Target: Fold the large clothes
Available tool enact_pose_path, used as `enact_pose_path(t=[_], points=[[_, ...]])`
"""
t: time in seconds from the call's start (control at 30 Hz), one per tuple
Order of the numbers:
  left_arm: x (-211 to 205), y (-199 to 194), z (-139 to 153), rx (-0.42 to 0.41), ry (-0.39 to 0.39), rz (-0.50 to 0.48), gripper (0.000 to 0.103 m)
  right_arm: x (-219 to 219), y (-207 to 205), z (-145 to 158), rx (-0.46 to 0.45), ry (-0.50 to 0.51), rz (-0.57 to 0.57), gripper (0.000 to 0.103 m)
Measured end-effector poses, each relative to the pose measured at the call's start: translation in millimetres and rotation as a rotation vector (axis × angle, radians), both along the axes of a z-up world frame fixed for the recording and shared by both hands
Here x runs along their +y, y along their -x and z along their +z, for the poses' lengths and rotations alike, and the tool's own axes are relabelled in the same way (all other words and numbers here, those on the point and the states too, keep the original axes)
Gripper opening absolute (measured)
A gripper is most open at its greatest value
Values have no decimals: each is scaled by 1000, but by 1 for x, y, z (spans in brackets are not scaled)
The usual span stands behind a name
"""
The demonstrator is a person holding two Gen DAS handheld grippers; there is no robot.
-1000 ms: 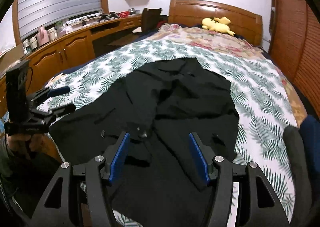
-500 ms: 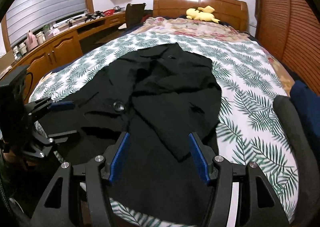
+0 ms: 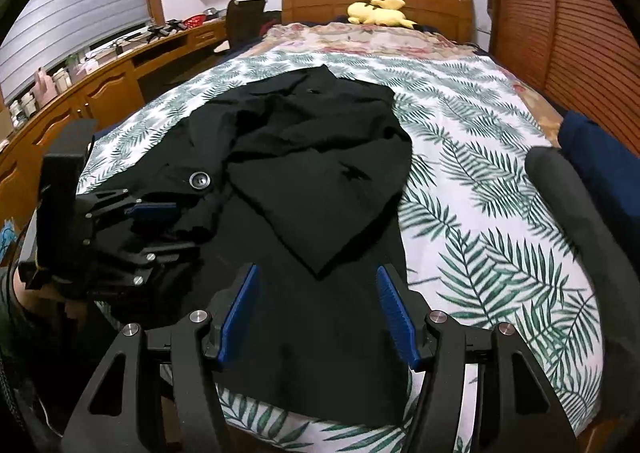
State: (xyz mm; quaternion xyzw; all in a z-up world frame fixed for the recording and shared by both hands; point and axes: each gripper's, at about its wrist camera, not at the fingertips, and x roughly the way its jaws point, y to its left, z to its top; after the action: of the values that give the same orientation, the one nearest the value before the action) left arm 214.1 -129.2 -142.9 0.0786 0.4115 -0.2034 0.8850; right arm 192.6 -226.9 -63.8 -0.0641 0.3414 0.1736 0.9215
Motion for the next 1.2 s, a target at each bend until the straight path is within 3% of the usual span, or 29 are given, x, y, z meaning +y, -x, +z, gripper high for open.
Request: enact_pose_path(t=[0.1,0.17,0.27,0.37,0.7,0.83,1.0,1.07,1.13,1.2], points=[[-3,-8,-6,-4,-59,24,52,3,4,0,10,-8,-11,62],[0,-10,-8,2,-69,27,32,6,9,-1,13,-2,-13,62],[9,-4,-1,-16,-58,48,15,10,15,-3,9,38,-15,62],[29,7,20,-57,0,83,11,13,17,-4,16,44,-18,62],[118,21,88,-208,45,215,10,38,14,6,-32,19,-2,62],[144,17,98,-242,7,284,10,54,13,8,-51,-3,14,62],[167,20,95,-233,38,336,11,64,7,3,-55,16,34,62],[172,22,90,-232,35,346,33,63,3,-1,-56,24,30,62],[175,27,82,-234,44,346,44,61,-2,-5,-47,13,25,62],[179,29,71,-217,45,348,46,57,-3,-8,-40,1,14,62]])
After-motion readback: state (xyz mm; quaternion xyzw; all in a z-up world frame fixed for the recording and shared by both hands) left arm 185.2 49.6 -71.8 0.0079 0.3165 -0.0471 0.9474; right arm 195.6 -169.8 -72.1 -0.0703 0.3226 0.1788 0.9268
